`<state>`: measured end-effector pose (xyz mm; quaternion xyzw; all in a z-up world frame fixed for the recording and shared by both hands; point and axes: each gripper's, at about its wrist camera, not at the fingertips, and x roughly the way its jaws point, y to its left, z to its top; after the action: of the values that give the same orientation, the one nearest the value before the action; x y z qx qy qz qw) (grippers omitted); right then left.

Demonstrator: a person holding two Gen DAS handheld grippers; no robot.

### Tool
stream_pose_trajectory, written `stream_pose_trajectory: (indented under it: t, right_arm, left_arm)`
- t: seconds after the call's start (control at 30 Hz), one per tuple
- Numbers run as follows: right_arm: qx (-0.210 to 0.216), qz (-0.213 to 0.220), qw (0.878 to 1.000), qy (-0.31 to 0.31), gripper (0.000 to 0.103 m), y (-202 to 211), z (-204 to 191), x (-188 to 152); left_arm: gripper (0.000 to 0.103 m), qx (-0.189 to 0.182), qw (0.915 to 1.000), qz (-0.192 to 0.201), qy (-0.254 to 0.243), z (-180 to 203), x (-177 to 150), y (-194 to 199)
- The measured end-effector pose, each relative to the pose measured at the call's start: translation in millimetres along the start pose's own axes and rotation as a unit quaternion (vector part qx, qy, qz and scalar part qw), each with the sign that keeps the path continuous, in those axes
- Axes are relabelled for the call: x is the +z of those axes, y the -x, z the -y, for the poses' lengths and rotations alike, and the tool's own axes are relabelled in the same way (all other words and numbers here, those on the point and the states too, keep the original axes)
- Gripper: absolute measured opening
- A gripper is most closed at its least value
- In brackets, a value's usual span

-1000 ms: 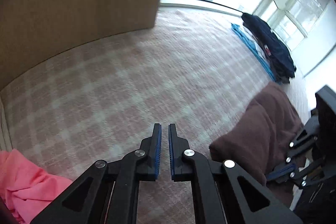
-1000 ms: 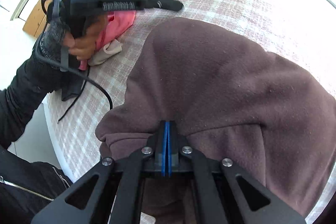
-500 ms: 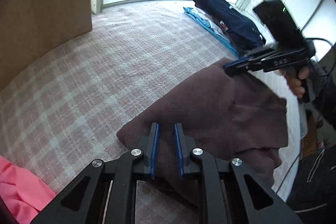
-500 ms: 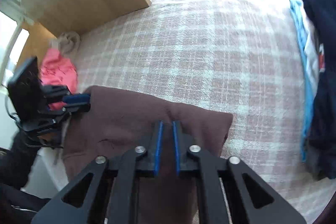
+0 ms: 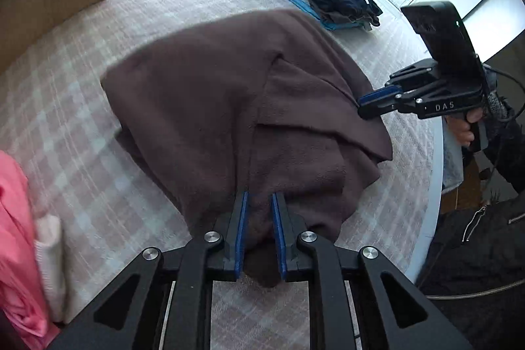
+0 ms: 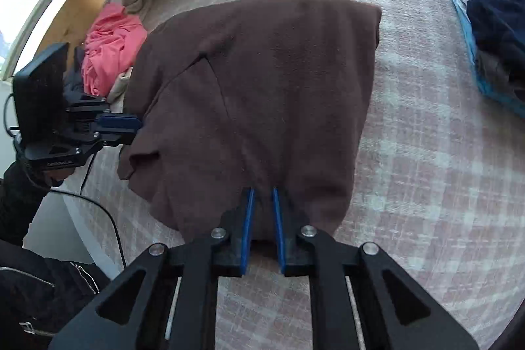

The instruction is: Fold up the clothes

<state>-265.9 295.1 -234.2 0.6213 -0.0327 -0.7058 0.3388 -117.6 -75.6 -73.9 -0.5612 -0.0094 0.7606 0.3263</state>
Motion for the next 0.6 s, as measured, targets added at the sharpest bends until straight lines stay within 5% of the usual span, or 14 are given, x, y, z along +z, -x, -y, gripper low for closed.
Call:
stream_pose_trajectory:
  t: [0.1, 0.23, 0.5, 0.6]
  right_arm:
    - [0.011, 0.044, 0.999, -0.012, 0.012, 38.6, -1.9, -4.0]
    - [-0.031, 0.074, 0.997, 0.005, 0.014, 46.8, -16.5, -2.6]
    - [-0.059, 0.056, 0.996, -0.032, 0.019, 28.9, -4.2, -13.1]
    - [-0.031, 0.057, 0.998, -0.022, 0.026, 38.9, -14.2, -26.8]
  left_arm:
    - [0.01, 0.011, 0.9996, 0.017, 0.018, 2.5, -5.1, 13.3]
    - [0.019, 0.03, 0.9985, 0.043, -0.016, 30.3, -1.4, 28.4]
    - [0.019, 0.036, 0.9991, 0.019, -0.008, 41.2, -11.7, -0.4]
    - [0.02, 0.033, 0.9992, 0.02, 0.008, 36.3, -24.3, 11.8]
